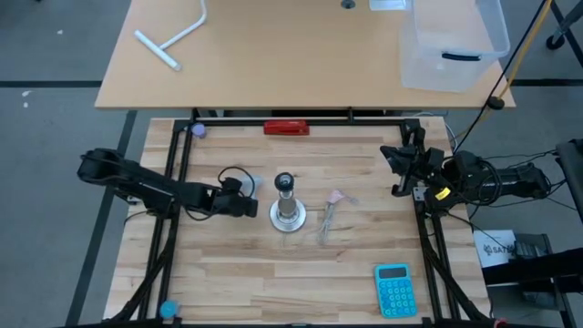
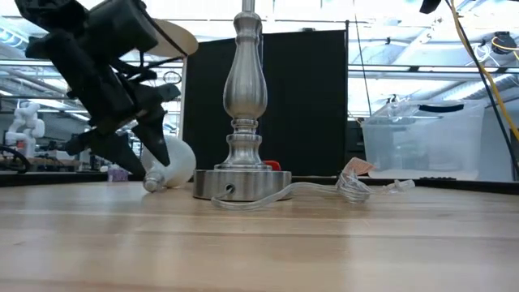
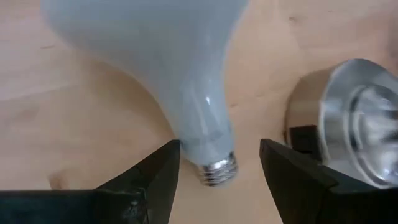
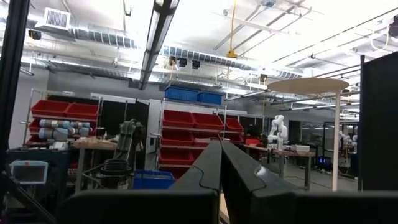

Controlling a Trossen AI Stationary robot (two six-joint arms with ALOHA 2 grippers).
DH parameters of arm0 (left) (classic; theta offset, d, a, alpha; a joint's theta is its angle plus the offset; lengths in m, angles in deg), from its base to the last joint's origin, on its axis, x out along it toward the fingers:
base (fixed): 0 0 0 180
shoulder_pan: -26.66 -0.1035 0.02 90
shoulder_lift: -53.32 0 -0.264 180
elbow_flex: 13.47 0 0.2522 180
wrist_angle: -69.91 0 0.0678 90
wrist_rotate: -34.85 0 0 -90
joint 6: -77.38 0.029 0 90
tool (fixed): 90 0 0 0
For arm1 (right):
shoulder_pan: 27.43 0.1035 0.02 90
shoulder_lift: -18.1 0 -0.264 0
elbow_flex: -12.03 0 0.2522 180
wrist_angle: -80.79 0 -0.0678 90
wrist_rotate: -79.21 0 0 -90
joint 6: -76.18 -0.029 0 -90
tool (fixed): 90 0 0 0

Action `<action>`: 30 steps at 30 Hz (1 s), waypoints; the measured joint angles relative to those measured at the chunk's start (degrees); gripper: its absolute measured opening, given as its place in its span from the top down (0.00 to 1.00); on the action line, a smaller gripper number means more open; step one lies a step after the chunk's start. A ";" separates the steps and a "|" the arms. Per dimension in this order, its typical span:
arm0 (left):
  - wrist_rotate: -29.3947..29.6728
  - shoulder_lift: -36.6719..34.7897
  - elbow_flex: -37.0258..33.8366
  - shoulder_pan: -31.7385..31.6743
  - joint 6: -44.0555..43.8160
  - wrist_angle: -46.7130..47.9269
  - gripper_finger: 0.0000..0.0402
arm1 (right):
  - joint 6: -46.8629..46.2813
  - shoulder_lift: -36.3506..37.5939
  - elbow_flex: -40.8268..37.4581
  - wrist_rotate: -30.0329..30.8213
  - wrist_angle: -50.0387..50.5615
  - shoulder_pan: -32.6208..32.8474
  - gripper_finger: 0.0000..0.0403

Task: Screw lightbulb
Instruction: Insert the white lightbulb into the silver lamp

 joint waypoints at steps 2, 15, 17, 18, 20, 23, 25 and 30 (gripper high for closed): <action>0.00 0.62 0.00 -0.46 0.02 -0.08 0.43 | 0.00 -0.04 0.00 0.00 0.09 0.00 1.00; 0.94 0.78 0.00 -6.57 1.56 -0.30 0.43 | 0.00 -0.35 0.00 0.00 -0.02 0.00 1.00; 0.94 0.78 0.00 -7.45 2.08 -0.27 0.44 | 0.00 -0.35 0.00 0.00 -0.07 0.00 1.00; 0.89 0.78 0.00 -7.83 2.67 -0.28 0.43 | 0.00 -0.35 0.00 0.02 -0.07 0.00 1.00; 0.32 0.78 0.00 -8.63 3.44 -0.26 0.43 | 0.00 -0.35 0.00 0.00 -0.04 -0.01 1.00; -1.44 0.78 0.00 -9.90 6.23 0.21 0.43 | 0.00 -0.35 0.00 0.00 -0.05 0.00 1.00; -2.78 0.78 0.00 -10.66 7.17 1.86 0.43 | 0.01 -0.35 0.00 0.00 -0.04 -0.01 1.00; -6.10 0.78 0.00 -12.51 8.14 5.64 0.43 | 0.00 -0.35 0.00 0.00 -0.04 -0.02 1.00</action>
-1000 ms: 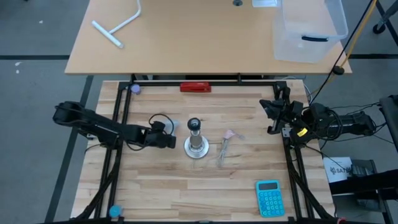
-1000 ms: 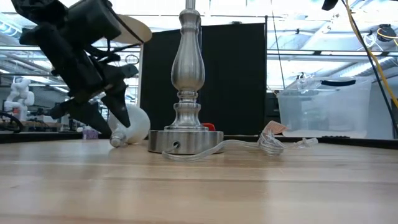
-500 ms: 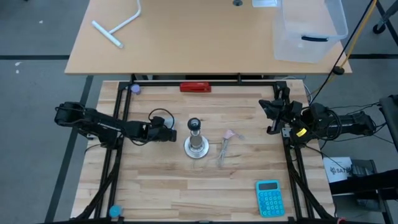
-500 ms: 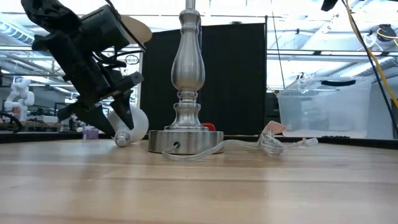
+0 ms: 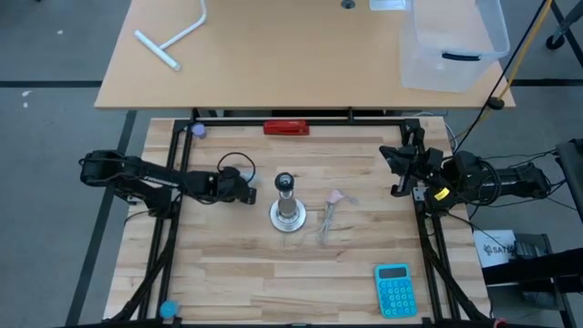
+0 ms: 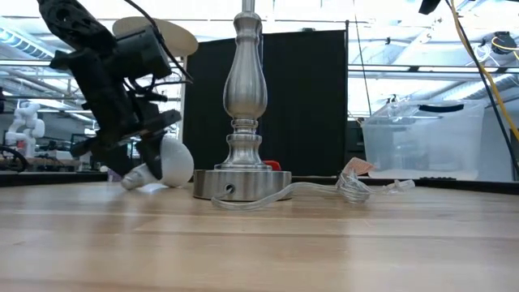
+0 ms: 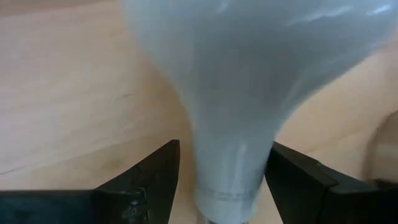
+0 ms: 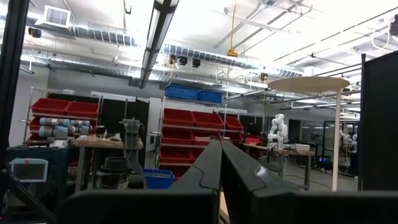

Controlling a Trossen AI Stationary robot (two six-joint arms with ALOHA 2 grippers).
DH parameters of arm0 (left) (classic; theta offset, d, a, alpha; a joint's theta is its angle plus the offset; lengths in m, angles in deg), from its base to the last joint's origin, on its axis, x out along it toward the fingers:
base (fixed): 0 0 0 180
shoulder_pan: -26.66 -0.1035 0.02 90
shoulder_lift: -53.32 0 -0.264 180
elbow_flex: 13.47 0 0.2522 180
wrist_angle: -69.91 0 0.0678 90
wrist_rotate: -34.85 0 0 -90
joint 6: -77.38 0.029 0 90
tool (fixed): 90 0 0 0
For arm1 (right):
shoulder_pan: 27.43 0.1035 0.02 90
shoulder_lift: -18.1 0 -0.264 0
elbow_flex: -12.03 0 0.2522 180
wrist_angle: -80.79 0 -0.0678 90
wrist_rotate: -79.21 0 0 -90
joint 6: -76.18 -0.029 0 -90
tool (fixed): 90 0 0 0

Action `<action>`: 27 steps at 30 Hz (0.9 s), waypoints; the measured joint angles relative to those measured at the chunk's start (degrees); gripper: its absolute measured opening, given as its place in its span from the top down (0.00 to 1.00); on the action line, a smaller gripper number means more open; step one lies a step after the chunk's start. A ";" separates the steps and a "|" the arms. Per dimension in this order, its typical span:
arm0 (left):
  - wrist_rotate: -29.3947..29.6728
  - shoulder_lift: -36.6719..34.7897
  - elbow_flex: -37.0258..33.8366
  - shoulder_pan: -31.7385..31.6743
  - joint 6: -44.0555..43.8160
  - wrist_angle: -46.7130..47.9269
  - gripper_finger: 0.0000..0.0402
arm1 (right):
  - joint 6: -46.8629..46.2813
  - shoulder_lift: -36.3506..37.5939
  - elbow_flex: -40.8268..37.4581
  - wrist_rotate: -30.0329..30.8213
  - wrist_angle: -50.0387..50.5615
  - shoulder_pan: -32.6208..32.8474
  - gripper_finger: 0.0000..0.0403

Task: Screw lightbulb
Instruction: Insert the white lightbulb into the silver lamp

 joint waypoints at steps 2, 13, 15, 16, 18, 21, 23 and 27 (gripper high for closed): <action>-0.86 0.00 -0.02 -0.48 1.69 1.02 0.43 | 0.00 0.00 0.00 0.00 0.00 0.00 1.00; -3.23 0.00 -0.02 -2.58 14.36 -0.61 0.43 | 0.00 -0.02 0.00 0.00 0.00 0.02 1.00; -3.17 0.00 -0.02 -3.02 14.38 -0.87 0.43 | 0.00 -0.02 0.00 0.00 0.00 0.01 1.00; -3.00 0.00 -0.02 -3.22 14.39 -1.26 0.43 | 0.01 -0.02 0.00 0.00 0.00 0.02 1.00; -2.14 0.00 -0.02 -3.45 14.39 -1.63 0.43 | 0.00 -0.02 0.00 0.01 0.00 0.02 1.00; -1.11 0.00 -0.02 -3.73 14.39 -1.61 0.45 | 0.00 -0.02 0.00 0.00 0.02 0.02 1.00; -0.70 0.00 -0.02 -3.77 14.42 -1.59 0.48 | 0.00 -0.02 0.00 0.02 0.02 0.00 1.00; -0.50 0.00 -0.02 -3.71 14.63 -1.57 0.59 | 0.00 -0.02 0.00 0.02 0.02 0.02 1.00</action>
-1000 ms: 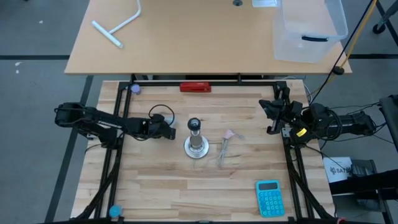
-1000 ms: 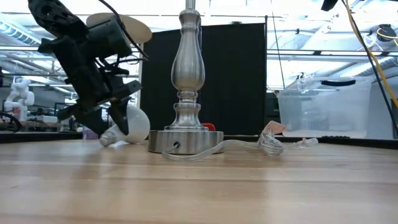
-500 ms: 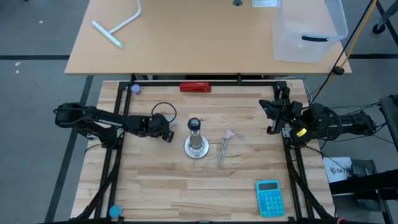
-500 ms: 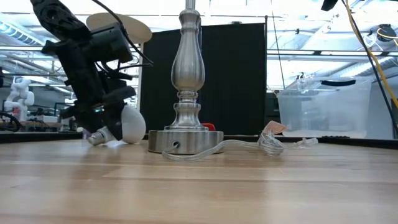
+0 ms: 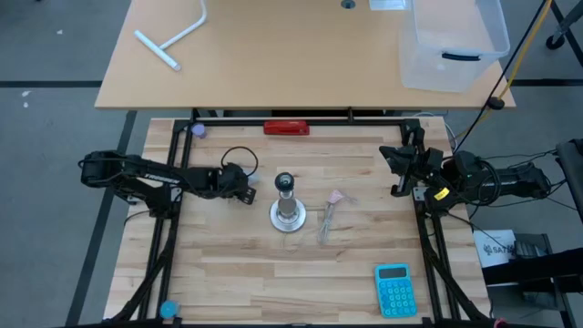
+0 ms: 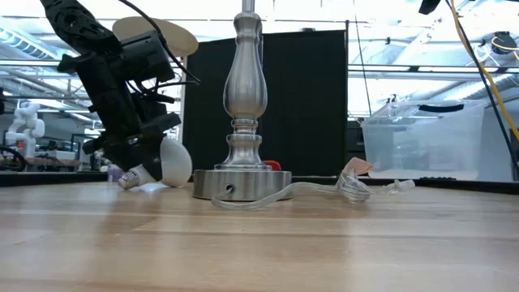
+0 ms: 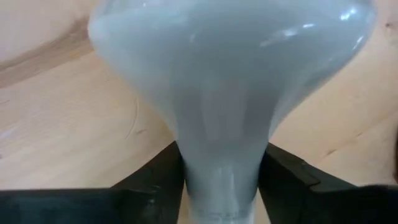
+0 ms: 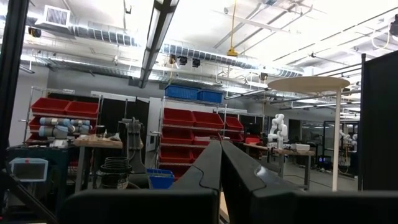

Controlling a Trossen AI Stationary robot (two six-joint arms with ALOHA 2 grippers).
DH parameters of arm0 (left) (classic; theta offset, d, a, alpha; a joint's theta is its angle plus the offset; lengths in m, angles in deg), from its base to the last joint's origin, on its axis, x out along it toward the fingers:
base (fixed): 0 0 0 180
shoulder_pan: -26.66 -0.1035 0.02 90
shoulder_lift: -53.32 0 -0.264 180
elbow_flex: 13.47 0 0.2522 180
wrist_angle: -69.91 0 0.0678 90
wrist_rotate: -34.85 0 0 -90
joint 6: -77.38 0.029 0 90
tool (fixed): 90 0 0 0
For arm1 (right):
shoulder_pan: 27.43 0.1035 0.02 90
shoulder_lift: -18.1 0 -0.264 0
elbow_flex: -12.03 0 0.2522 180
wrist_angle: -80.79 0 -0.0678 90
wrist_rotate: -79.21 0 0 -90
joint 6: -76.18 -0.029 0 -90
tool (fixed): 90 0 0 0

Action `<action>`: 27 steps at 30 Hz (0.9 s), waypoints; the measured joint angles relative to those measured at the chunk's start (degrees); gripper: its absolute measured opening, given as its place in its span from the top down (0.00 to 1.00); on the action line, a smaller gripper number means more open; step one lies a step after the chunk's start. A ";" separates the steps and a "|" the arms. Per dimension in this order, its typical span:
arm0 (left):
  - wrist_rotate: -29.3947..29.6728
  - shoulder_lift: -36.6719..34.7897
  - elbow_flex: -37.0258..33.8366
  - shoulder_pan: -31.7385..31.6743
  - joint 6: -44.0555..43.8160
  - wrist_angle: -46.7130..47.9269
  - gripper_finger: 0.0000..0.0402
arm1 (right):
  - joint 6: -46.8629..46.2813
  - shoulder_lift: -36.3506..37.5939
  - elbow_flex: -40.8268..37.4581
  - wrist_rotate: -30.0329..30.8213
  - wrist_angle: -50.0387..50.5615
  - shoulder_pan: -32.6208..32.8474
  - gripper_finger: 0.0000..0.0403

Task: Screw lightbulb
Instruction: Insert the white lightbulb into the silver lamp

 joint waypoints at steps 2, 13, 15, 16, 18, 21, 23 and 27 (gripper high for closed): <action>0.04 0.00 0.00 -0.02 0.42 -0.02 0.62 | 0.00 0.00 0.00 0.00 0.00 0.00 1.00; 2.64 -0.28 0.00 1.72 1.15 -0.13 0.62 | 0.00 0.00 0.00 0.00 0.00 0.00 1.00; 4.10 -0.95 0.00 2.65 1.27 -0.77 0.62 | 0.00 0.00 0.00 0.00 0.00 -0.02 1.00; 5.00 -1.54 0.00 3.12 1.37 -1.09 0.62 | 0.00 0.00 0.00 -0.01 0.00 -0.01 1.00; 6.89 -3.18 0.00 4.24 2.34 -2.20 0.62 | 0.00 0.00 0.00 0.00 0.00 0.00 1.00; 10.25 -6.79 0.00 6.06 4.45 -4.50 0.62 | 0.00 -0.02 0.00 -0.01 0.00 0.00 1.00; 13.10 -9.79 0.00 7.34 6.60 -6.76 0.62 | 0.00 -0.02 0.00 0.00 0.00 -0.01 1.00; 18.49 -17.06 0.52 9.90 12.06 -8.92 0.62 | 0.00 -0.02 0.00 0.00 0.00 0.00 1.00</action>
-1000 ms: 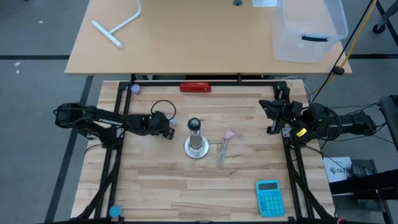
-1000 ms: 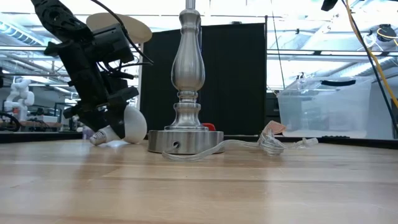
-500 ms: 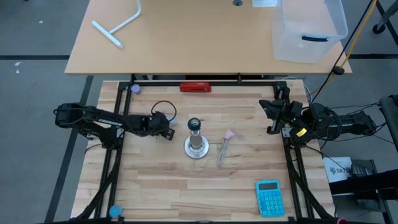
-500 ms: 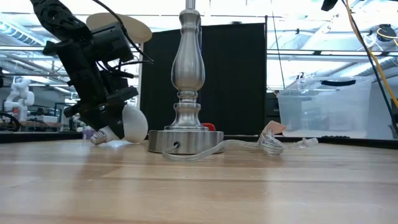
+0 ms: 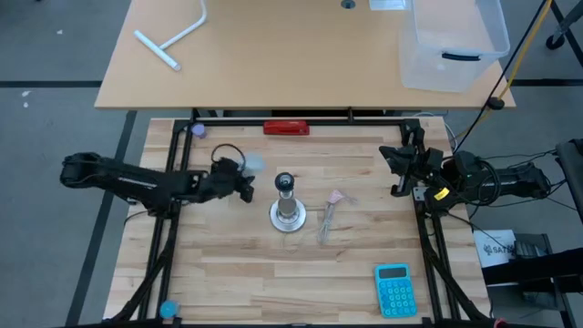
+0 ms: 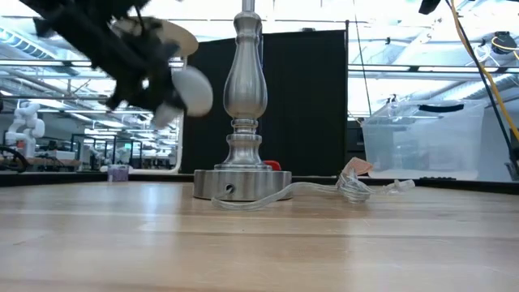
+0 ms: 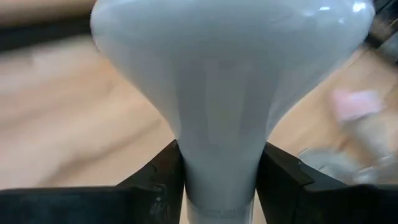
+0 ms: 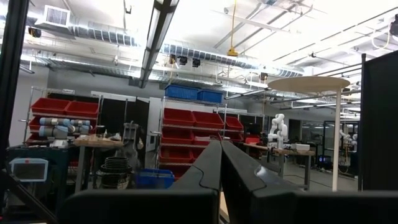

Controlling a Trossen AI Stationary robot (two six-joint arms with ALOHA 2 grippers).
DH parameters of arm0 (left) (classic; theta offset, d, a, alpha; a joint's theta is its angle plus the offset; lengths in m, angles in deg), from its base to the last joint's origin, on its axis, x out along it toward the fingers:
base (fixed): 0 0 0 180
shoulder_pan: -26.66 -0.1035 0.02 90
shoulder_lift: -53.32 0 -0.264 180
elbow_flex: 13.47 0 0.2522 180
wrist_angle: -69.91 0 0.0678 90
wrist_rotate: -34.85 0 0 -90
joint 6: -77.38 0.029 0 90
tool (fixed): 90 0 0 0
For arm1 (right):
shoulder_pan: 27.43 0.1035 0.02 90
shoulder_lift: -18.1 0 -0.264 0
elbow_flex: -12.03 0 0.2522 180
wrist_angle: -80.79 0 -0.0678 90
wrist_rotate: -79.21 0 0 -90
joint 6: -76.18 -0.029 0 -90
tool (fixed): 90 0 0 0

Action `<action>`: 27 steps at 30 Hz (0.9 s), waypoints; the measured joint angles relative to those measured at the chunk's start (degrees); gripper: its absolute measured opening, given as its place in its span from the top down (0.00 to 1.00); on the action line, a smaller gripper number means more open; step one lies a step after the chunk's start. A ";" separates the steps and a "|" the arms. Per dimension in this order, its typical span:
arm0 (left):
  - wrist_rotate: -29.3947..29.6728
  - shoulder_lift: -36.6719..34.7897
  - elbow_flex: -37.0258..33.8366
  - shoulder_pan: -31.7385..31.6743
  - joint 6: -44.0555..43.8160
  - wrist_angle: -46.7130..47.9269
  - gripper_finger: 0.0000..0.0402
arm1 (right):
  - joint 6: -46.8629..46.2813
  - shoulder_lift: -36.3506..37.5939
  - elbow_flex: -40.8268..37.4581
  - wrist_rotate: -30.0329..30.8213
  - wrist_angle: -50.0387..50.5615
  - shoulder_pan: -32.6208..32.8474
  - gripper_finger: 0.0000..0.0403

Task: Screw lightbulb
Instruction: Insert the white lightbulb into the silver lamp

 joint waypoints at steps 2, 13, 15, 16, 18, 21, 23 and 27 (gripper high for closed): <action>2.74 -3.47 1.48 1.43 3.84 -0.24 0.62 | 0.00 -0.02 0.00 -0.01 0.00 -0.01 1.00; 4.18 -8.33 14.31 7.09 32.93 -12.84 0.62 | -0.02 0.00 0.00 -0.01 -0.50 -0.01 1.00; 3.85 -6.93 17.16 7.71 36.37 -13.13 0.62 | -0.31 0.00 0.00 -0.02 -0.52 -0.02 1.00; 3.77 -6.18 18.28 7.89 37.84 -13.34 0.62 | -0.49 0.00 0.00 -0.02 -0.57 -0.02 1.00; 2.00 -4.00 20.38 8.22 40.37 -15.98 0.62 | -0.59 0.01 0.00 -0.02 -0.88 -0.01 1.00; -2.69 -0.08 22.71 8.30 43.42 -19.71 0.62 | -0.86 -0.09 0.00 -0.02 -1.16 -0.02 1.00; -3.41 2.97 24.38 8.30 45.25 -20.97 0.62 | -1.13 -0.19 0.00 -0.02 -1.29 -0.02 1.00; -3.42 7.37 27.25 8.65 48.92 -24.29 0.62 | -1.53 -0.17 0.00 -0.02 -1.38 -0.01 1.00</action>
